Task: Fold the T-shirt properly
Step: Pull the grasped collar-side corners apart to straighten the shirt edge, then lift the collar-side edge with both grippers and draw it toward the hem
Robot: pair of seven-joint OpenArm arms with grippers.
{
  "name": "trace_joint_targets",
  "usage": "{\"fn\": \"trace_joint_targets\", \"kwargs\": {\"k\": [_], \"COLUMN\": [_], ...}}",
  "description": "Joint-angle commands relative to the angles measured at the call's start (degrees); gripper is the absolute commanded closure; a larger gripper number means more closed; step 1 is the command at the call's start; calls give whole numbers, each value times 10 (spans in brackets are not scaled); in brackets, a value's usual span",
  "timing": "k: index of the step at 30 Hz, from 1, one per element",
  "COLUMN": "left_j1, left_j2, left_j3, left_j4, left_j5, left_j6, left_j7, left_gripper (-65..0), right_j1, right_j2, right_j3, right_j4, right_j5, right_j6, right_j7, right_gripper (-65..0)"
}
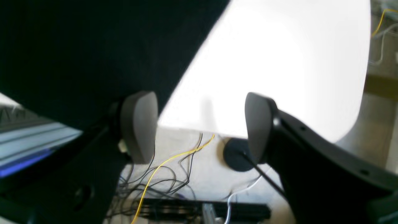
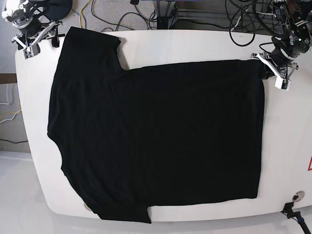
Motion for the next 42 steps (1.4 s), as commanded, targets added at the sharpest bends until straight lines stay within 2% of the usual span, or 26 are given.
{"fn": "trace_joint_targets", "kwargs": {"k": [1, 8, 16, 25, 26, 29, 37, 42], "left_j1": [2, 5, 6, 3, 20, 25, 25, 22], "left_j2": [-8, -9, -11, -10, 0, 0, -2, -20], "left_j3": [-3, -1, 0, 1, 2, 3, 3, 3], "left_j4": [12, 12, 7, 5, -8, -8, -8, -8], "left_j5": [-13, -12, -10, -9, 8, 9, 9, 8], "left_j6": [-3, -4, 0, -1, 5, 5, 5, 5], "left_j7": [-9, -11, -10, -13, 1, 1, 1, 1], "left_gripper": [0, 0, 0, 0, -14, -15, -15, -15], "right_j1": [10, 53, 69, 102, 114, 114, 113, 113], "right_j2": [20, 35, 41, 47, 17, -1, -4, -5], "right_j3": [8, -6, -53, -155, -147, -144, -144, -143], "right_j4": [-32, -119, -126, -132, -123, -103, -89, -88], "right_j5": [17, 18, 10, 7, 8, 2, 2, 8], "right_j6": [1, -13, -24, -18, -31, -32, -34, -31], "right_j7": [1, -18, -35, -44, -19, -20, -36, -37], "right_gripper": [-410, -392, -390, -387, -391, -391, -391, -395]}}
